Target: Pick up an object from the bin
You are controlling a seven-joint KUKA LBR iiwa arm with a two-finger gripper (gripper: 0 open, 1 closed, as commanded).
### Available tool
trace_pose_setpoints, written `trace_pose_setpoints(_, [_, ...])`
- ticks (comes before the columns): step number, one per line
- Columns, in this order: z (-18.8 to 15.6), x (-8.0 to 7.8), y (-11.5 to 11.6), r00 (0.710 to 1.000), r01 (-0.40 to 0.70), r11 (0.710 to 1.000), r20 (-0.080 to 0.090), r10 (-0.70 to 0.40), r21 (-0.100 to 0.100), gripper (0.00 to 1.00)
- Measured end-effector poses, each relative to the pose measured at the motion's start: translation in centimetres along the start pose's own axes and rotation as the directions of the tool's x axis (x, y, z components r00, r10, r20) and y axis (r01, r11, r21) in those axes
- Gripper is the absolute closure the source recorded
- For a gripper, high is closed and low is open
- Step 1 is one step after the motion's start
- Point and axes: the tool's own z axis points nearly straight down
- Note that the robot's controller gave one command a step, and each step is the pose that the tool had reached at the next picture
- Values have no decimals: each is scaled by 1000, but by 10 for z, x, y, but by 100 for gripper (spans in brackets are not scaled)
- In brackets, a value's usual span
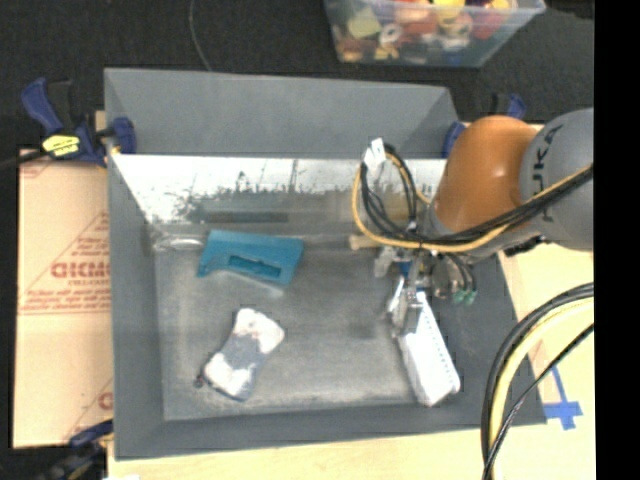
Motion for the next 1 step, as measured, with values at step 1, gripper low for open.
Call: trace_pose_setpoints(1, [-5, -2, 0, 1000, 3, 1000, 8, -3, 1, 0])
